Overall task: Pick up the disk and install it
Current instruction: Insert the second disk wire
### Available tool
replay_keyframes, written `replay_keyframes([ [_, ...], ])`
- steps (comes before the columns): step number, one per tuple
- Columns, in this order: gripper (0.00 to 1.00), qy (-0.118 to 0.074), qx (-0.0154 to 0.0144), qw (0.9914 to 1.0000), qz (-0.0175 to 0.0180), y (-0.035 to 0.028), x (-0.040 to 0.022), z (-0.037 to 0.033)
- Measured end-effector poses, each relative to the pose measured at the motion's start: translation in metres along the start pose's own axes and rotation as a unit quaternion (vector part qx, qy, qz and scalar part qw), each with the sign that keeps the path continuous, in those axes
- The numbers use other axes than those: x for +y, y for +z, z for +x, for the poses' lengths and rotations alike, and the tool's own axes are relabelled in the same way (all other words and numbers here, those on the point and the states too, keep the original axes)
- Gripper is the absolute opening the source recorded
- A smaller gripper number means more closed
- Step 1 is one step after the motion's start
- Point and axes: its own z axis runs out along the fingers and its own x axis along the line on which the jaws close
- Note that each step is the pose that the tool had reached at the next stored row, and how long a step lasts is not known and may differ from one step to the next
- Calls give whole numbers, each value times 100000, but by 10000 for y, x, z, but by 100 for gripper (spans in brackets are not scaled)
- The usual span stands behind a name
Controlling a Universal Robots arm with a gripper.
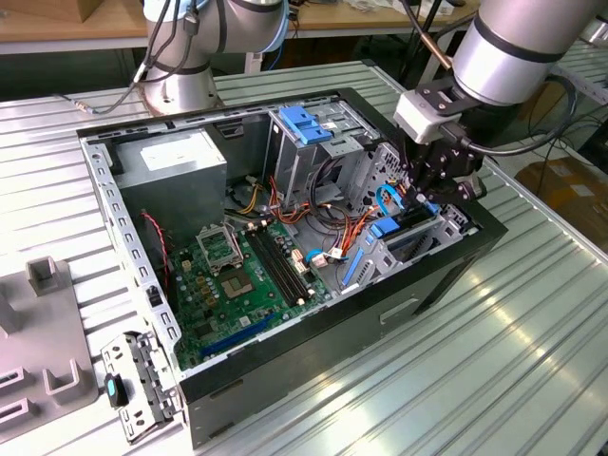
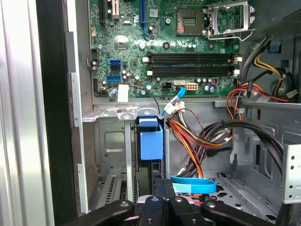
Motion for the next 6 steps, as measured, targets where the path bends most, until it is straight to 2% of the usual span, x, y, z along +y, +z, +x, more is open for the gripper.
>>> replay_keyframes([
  [6,11,-2,-2,100000,25,0,0,0],
])
